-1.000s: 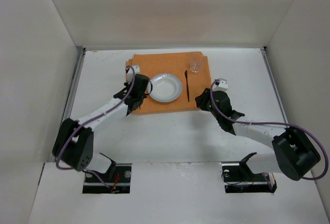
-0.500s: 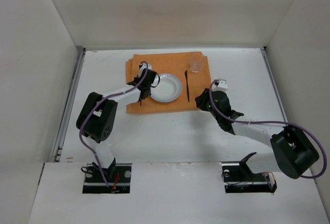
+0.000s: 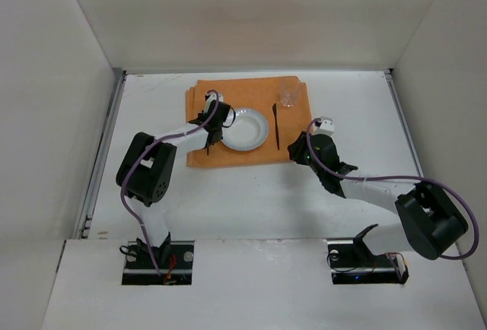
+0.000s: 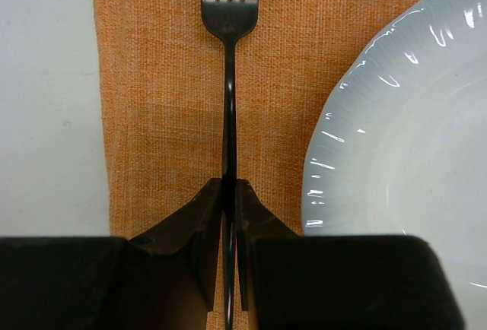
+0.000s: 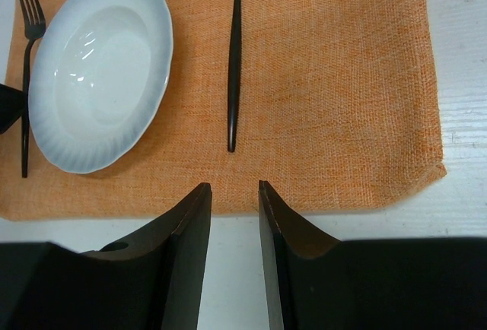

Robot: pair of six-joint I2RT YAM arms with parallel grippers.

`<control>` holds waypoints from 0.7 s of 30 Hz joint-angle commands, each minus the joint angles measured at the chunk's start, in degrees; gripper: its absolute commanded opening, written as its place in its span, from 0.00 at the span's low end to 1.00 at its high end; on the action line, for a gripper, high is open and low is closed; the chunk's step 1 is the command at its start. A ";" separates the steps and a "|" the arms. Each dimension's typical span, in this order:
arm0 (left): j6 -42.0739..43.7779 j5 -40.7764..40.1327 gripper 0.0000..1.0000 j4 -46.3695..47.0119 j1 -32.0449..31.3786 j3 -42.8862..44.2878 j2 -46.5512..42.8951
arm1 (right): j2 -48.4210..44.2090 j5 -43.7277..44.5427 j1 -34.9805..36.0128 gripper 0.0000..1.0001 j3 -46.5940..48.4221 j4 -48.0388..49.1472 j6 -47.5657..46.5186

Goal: Set the dinner table for one person

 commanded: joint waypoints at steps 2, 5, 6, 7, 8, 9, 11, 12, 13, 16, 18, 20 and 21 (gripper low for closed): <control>-0.38 0.16 0.09 1.52 0.40 2.22 0.88 | 0.46 0.58 0.05 0.37 1.54 2.95 -0.53; -0.91 0.95 0.09 2.22 0.40 2.13 1.14 | 0.55 0.49 0.14 0.37 1.54 3.04 -0.53; -1.00 1.21 0.09 2.22 0.48 2.13 1.32 | 0.64 0.49 0.14 0.37 1.63 2.95 -0.53; -1.17 0.96 0.10 2.22 0.49 2.05 1.40 | 0.64 0.49 0.14 0.37 1.63 2.87 -0.53; -1.35 0.78 0.11 2.22 0.57 2.05 1.49 | 0.55 0.49 0.14 0.37 1.63 2.86 -0.53; -1.78 0.69 0.13 2.13 0.75 1.87 1.49 | 0.38 0.49 0.14 0.39 1.54 2.95 -0.53; -2.75 0.69 0.18 1.87 0.92 1.44 0.79 | 0.20 0.66 0.14 0.44 1.45 3.04 -0.53; -3.02 0.69 0.22 2.22 0.92 0.91 0.09 | 0.11 0.66 0.14 0.45 1.37 3.04 -0.53; -3.37 0.60 0.25 2.22 1.01 0.38 -0.70 | -0.06 0.75 0.14 0.47 1.28 3.04 -0.53; -4.51 -0.27 0.33 1.96 1.10 -1.37 -3.59 | -0.50 1.01 0.14 0.50 1.10 3.04 -0.53; -5.47 -1.24 0.39 2.13 0.75 -3.13 -6.40 | -1.03 1.10 0.14 0.52 0.93 3.13 -0.53; -6.53 -2.47 0.46 2.40 0.31 -5.50 -10.26 | -1.64 1.28 0.14 0.52 0.58 3.13 -0.27; -6.97 -3.08 0.49 2.48 0.14 -6.82 -12.37 | -1.99 1.37 0.14 0.52 0.40 3.13 -0.18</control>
